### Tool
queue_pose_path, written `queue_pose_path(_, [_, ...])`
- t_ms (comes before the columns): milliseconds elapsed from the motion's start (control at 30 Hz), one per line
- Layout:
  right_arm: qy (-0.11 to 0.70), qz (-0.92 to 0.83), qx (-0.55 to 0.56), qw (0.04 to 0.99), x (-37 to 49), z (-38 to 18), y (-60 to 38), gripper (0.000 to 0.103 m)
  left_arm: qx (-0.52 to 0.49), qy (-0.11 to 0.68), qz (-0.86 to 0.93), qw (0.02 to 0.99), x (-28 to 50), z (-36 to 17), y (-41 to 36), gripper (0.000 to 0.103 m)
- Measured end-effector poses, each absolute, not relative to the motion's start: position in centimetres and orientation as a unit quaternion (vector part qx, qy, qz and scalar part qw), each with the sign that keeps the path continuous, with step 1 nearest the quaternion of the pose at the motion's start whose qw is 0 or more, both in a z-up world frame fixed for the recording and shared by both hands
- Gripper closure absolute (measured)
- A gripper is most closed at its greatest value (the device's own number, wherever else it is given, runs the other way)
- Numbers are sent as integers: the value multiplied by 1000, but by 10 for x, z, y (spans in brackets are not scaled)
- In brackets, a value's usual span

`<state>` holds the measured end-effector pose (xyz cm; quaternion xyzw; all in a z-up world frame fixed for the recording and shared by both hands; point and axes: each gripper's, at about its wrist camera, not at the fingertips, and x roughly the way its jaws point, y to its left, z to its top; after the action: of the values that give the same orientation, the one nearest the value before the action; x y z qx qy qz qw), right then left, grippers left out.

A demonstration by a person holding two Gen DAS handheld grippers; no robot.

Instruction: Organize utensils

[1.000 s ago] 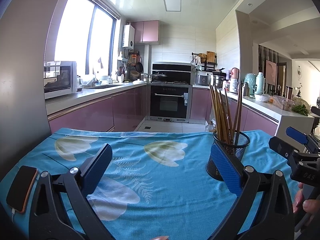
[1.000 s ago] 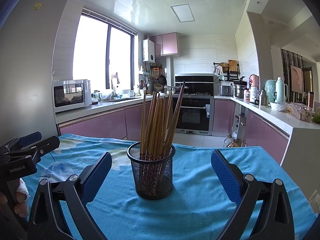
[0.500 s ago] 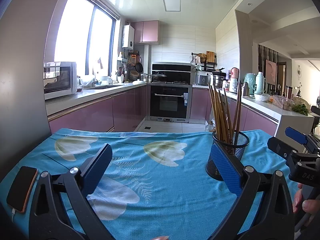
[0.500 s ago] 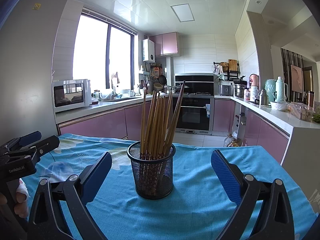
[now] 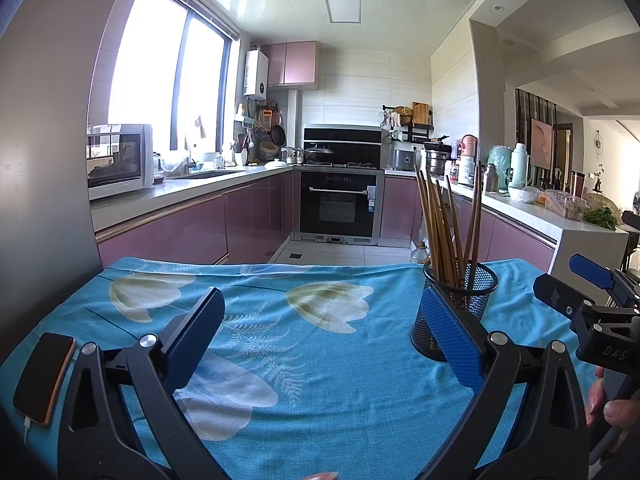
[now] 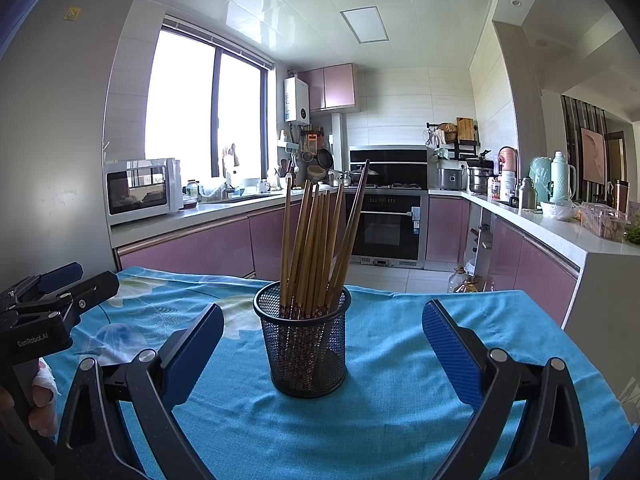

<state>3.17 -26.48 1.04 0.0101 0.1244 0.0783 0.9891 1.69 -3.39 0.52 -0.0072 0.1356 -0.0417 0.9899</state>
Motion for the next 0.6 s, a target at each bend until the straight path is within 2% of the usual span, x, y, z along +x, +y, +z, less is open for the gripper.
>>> queue_pose_path(600, [127, 77, 12, 989, 33, 10, -265, 7, -5, 137, -42, 990, 17, 5, -35, 6])
